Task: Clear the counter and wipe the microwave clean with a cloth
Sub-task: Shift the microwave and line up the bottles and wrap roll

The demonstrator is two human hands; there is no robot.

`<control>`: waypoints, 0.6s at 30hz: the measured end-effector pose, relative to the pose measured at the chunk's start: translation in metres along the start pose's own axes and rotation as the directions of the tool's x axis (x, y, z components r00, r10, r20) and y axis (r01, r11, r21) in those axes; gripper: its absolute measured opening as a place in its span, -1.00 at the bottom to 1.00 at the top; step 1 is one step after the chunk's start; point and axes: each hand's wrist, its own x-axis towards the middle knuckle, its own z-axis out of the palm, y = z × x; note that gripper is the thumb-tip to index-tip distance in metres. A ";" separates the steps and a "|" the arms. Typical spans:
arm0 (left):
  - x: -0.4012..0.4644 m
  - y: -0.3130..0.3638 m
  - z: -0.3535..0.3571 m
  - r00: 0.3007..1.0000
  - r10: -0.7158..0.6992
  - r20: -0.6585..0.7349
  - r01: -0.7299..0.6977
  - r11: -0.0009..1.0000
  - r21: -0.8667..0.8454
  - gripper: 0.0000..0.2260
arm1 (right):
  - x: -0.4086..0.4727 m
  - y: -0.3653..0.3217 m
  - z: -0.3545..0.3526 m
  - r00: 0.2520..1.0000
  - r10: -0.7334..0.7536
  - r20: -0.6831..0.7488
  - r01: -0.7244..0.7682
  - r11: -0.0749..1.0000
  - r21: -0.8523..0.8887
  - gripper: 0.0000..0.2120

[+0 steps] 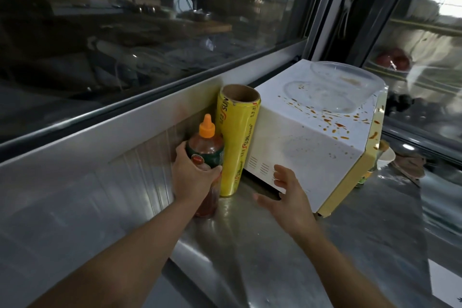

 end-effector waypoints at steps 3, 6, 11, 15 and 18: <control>-0.002 0.000 -0.003 1.000 -0.005 0.009 0.005 1.000 -0.011 -0.16 | -0.002 0.000 0.002 1.000 0.003 -0.016 -0.003 1.000 -0.006 -0.21; -0.007 0.003 -0.007 0.999 -0.017 0.033 0.017 1.000 0.003 -0.12 | -0.008 -0.003 0.002 0.999 0.011 -0.036 -0.011 1.000 -0.010 -0.21; -0.029 0.007 -0.019 0.998 -0.043 0.052 0.040 0.997 0.067 -0.08 | -0.027 -0.014 -0.008 0.996 0.025 -0.085 -0.027 0.999 -0.025 -0.20; -0.059 0.009 -0.032 0.996 -0.028 0.088 0.018 0.993 0.113 -0.13 | -0.047 -0.023 -0.025 0.989 0.031 -0.145 -0.034 0.999 -0.021 -0.20; -0.076 0.017 -0.034 0.971 -0.014 0.240 -0.003 0.997 0.071 -0.14 | -0.062 -0.026 -0.039 0.981 0.039 -0.188 -0.044 0.999 -0.027 -0.19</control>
